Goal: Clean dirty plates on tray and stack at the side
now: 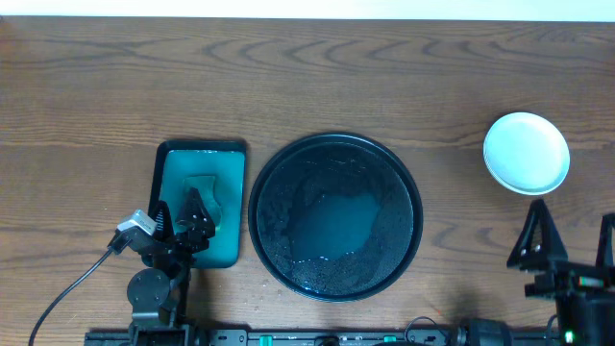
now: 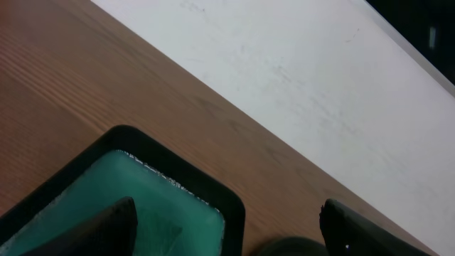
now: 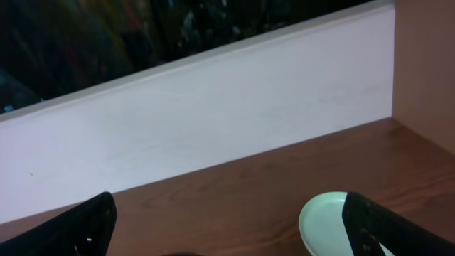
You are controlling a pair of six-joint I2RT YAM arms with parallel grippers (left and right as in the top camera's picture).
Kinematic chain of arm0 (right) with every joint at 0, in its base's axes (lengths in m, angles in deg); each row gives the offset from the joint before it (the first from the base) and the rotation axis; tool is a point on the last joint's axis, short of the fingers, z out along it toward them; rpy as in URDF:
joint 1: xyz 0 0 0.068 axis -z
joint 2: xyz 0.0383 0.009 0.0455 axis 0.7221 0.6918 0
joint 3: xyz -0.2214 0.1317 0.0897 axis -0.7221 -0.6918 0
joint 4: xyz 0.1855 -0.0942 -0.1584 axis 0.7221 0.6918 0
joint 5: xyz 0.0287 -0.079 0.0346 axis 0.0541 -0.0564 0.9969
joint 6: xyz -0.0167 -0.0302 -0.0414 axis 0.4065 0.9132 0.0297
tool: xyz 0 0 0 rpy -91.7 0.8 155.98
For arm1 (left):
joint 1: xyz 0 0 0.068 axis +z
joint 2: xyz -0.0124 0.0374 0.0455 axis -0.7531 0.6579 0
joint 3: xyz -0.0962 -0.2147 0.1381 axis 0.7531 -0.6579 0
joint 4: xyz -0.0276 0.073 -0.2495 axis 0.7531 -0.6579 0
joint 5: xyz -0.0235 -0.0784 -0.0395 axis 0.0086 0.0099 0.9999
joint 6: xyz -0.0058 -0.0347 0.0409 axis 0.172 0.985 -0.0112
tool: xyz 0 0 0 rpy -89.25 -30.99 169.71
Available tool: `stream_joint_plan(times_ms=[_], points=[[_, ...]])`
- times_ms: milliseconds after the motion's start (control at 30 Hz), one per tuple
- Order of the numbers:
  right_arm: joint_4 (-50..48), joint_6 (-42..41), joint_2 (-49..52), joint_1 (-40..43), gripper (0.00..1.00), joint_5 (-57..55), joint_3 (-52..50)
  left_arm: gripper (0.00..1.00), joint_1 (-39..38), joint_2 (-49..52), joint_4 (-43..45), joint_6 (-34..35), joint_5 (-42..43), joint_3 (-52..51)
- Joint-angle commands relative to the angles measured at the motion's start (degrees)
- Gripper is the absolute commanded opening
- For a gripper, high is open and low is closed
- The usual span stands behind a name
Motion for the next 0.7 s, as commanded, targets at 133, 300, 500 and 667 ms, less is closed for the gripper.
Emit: stream_joint_plan(times_ms=[133,300,500,667], points=[[-11.1,2.9,-8.0,-1.2,0.99,1.5,-13.0,0.82,0.2,-0.3,-2.8,-0.3,-0.5,-0.6],[-31.7,4.2,-16.3,-1.2,0.99,9.4,-30.9,0.83,0.2,-0.3,-2.8,-0.3,-0.5,-0.6],[-48.8,3.9,-20.1,-1.2,0.99,14.5,-47.2,0.82,0.2,-0.3,-2.8,-0.3,-0.5,-0.6],[-53.2,3.6,-20.1,-1.3,0.99,14.7,-53.7,0.82,0.2,-0.3,-2.8,-0.3,-0.5,-0.6]])
